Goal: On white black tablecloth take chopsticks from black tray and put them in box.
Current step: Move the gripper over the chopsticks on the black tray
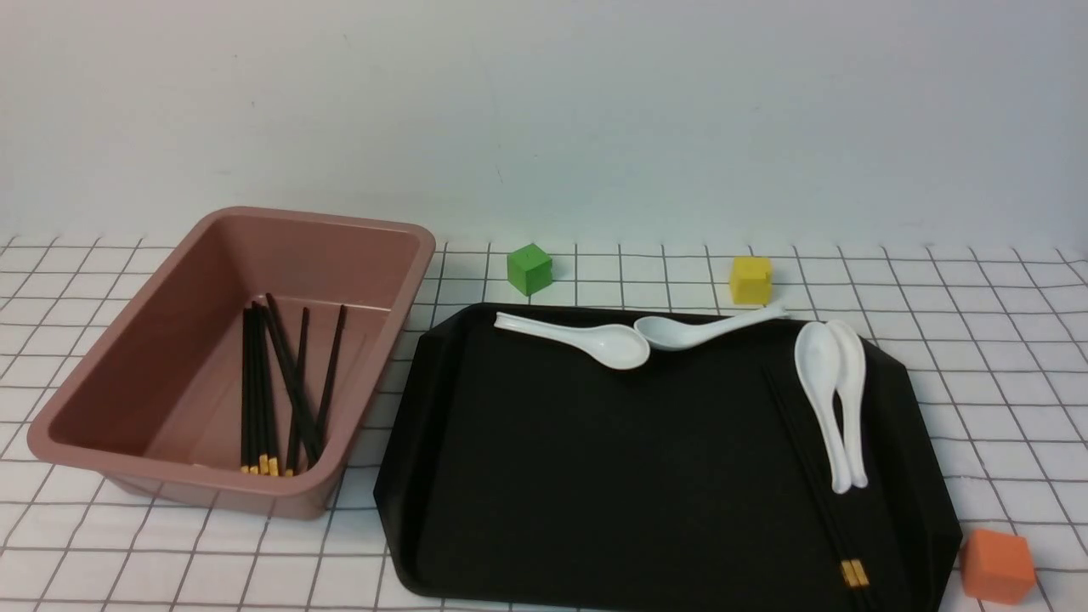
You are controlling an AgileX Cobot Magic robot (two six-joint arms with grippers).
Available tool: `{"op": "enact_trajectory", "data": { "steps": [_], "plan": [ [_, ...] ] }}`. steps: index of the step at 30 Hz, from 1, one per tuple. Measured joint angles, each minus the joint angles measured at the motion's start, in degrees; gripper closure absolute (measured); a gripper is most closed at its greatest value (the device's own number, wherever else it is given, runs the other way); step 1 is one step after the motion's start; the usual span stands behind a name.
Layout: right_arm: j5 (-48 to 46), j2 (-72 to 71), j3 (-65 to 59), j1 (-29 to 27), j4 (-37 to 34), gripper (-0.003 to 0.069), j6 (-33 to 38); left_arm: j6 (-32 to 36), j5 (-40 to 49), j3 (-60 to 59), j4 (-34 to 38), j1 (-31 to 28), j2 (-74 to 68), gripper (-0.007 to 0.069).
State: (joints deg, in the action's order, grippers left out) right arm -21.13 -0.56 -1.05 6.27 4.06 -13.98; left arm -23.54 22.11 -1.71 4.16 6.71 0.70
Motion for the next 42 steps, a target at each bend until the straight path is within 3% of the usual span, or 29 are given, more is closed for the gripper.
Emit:
{"op": "enact_trajectory", "data": {
  "steps": [10,18,21,25,28,32,36,40,42],
  "plan": [
    [0.2,0.0,0.0,0.0,-0.6,0.0471,-0.4,0.0,0.0,0.0,0.0,0.0,0.0,0.0386],
    [2.7,0.0,-0.3,0.0,-30.0,0.047,-17.2,0.0,0.0,0.0,0.0,0.0,0.0,0.0386],
    [4.8,0.0,-0.3,0.0,-33.4,0.047,-17.3,0.0,0.0,0.0,0.0,0.0,0.0,0.0386],
    [5.3,0.1,2.2,0.0,-33.2,0.0472,-13.6,0.0,0.0,0.0,0.0,0.0,0.0,0.0386],
    [2.4,4.5,10.0,0.0,-28.0,0.0524,-8.4,0.0,0.0,0.0,0.0,0.0,0.0,0.0386],
    [-12.5,20.4,22.4,0.0,-16.5,0.0657,-6.6,0.0,0.0,0.0,0.0,0.0,0.0,0.0386],
    [-24.6,38.4,30.6,0.0,-10.6,0.0672,-5.1,0.0,0.0,0.0,0.0,0.0,0.0,0.0386],
    [-26.5,53.2,35.2,0.0,-13.1,0.0662,1.4,0.0,0.0,0.0,0.0,0.0,0.0,0.0386],
    [-26.6,61.5,37.4,0.0,-17.8,0.0637,7.2,0.0,0.0,0.0,0.0,0.0,0.0,0.0386]
  ]
}}
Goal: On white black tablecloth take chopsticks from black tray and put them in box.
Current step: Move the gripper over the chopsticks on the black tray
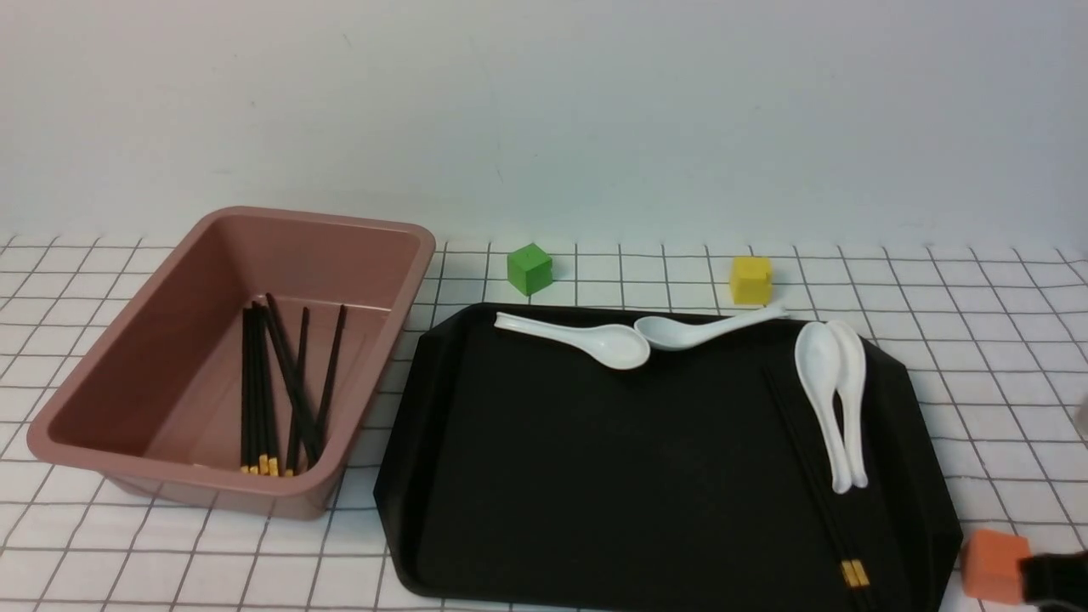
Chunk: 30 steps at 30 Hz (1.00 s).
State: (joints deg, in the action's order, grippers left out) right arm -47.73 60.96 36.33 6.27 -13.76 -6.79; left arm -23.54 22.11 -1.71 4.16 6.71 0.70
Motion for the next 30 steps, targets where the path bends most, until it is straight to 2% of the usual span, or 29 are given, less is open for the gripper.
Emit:
{"op": "enact_trajectory", "data": {
  "steps": [2,4,5,6,8,11,17,22,30],
  "plan": [
    [0.0,5.6,1.6,0.0,-3.3,0.06,4.6,0.0,0.0,0.0,0.0,0.0,0.0,0.0386],
    [0.0,12.8,4.3,0.0,-5.3,0.0526,8.0,0.0,0.0,0.0,0.0,0.0,0.0,0.0386],
    [0.0,13.4,4.6,0.0,-5.4,0.051,8.4,0.0,0.0,0.0,0.0,0.0,0.0,0.0386],
    [0.1,18.0,6.5,0.0,-5.9,0.0454,9.4,0.0,0.0,0.0,0.0,0.0,0.0,0.0386],
    [0.4,22.6,9.3,0.1,-6.2,0.0391,9.9,0.0,0.0,0.0,0.0,0.0,0.0,0.0386],
    [1.1,28.9,13.2,1.4,-5.3,0.033,10.2,0.0,0.0,0.0,0.0,0.0,0.0,0.0386],
    [4.4,35.4,17.9,5.9,-0.6,0.0314,6.8,0.0,0.0,0.0,0.0,0.0,0.0,0.0386],
    [7.2,39.6,20.5,9.7,6.5,0.0314,1.2,0.0,0.0,0.0,0.0,0.0,0.0,0.0386],
    [6.5,43.8,21.5,11.7,10.8,0.0337,-1.9,0.0,0.0,0.0,0.0,0.0,0.0,0.0386]
  ]
}}
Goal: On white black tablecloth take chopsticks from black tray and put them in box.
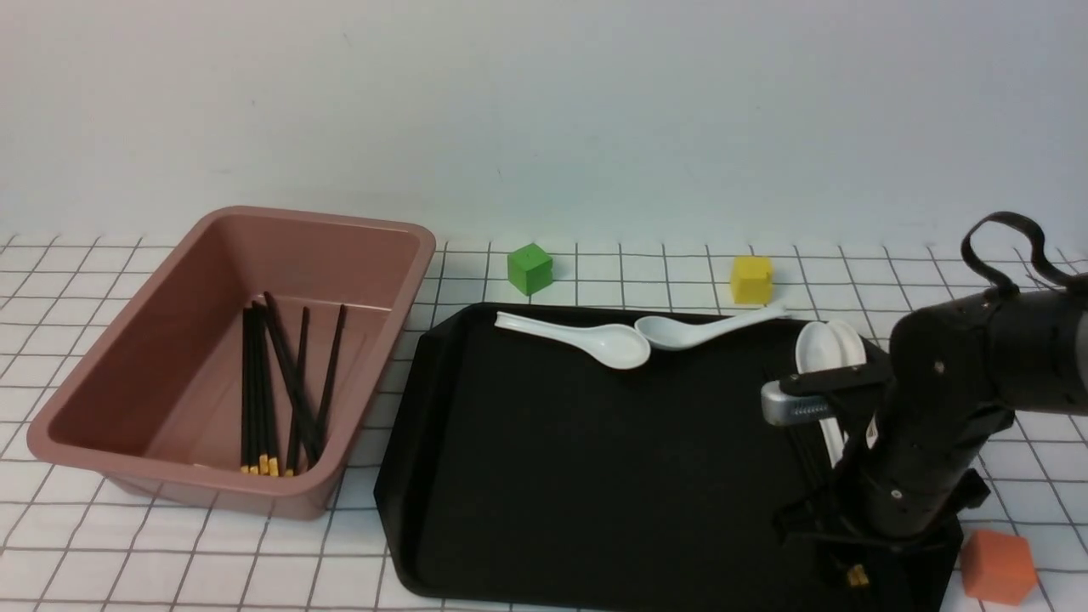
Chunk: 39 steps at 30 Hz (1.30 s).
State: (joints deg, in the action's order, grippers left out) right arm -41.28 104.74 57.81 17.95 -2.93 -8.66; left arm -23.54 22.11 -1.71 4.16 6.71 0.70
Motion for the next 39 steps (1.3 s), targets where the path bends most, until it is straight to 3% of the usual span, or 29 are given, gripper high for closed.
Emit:
{"op": "enact_trajectory", "data": {
  "steps": [6,17,22,29,35,39],
  "plan": [
    [-0.8,0.3,0.3,0.0,1.3,0.052,-0.5,0.0,0.0,0.0,0.0,0.0,0.0,0.0386],
    [-9.7,-7.3,1.6,0.0,-1.9,0.0511,-1.9,0.0,0.0,0.0,0.0,0.0,0.0,0.0386],
    [-15.1,-15.0,7.6,0.9,-12.4,0.0511,-1.7,0.0,0.0,0.0,0.0,0.0,0.0,0.0386],
    [-4.3,-10.3,23.7,13.3,-23.3,0.0511,4.0,0.0,0.0,0.0,0.0,0.0,0.0,0.0386],
    [5.1,7.1,41.0,23.2,-26.2,0.0511,7.5,0.0,0.0,0.0,0.0,0.0,0.0,0.0386],
    [7.8,18.8,53.7,26.7,-26.4,0.0501,7.8,0.0,0.0,0.0,0.0,0.0,0.0,0.0386]
  ]
}}
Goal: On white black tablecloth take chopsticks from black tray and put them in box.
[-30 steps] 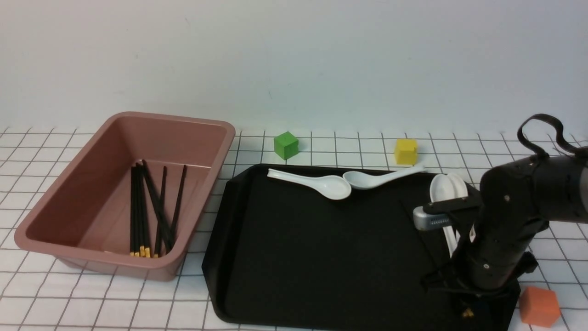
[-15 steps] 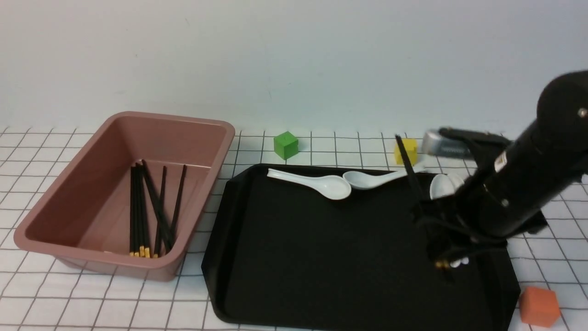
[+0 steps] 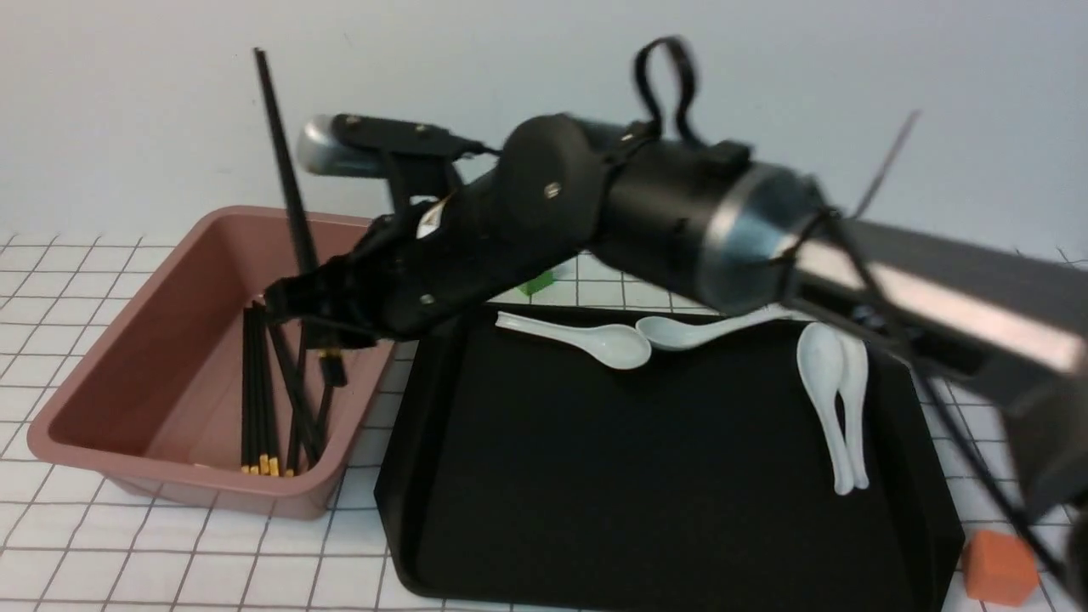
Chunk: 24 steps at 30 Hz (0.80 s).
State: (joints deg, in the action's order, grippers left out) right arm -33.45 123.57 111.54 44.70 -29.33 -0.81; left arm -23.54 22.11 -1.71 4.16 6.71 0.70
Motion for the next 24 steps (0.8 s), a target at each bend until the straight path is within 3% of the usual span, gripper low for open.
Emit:
{"op": "enact_trajectory", "data": {
  "steps": [7,10,12,15,17,18,24],
  "plan": [
    [-5.3,11.6,14.5,0.5,1.6,0.0361,0.2,0.0,0.0,0.0,0.0,0.0,0.0,0.0386],
    [-10.9,11.2,17.6,-0.3,3.5,0.0362,0.2,0.0,0.0,0.0,0.0,0.0,0.0,0.0386],
    [-17.6,9.6,20.4,-1.3,5.7,0.0407,0.2,0.0,0.0,0.0,0.0,0.0,0.0,0.0386],
    [-30.4,4.5,25.0,-3.3,10.4,0.0533,0.2,0.0,0.0,0.0,0.0,0.0,0.0,0.0386],
    [-33.8,2.0,26.5,-4.2,11.9,0.0589,0.2,0.0,0.0,0.0,0.0,0.0,0.0,0.0386],
    [-36.8,-1.9,27.9,-5.4,14.9,0.0656,0.2,0.0,0.0,0.0,0.0,0.0,0.0,0.0386],
    [-38.7,-17.8,28.7,-7.3,22.0,0.0672,0.2,0.0,0.0,0.0,0.0,0.0,0.0,0.0386]
  ]
}}
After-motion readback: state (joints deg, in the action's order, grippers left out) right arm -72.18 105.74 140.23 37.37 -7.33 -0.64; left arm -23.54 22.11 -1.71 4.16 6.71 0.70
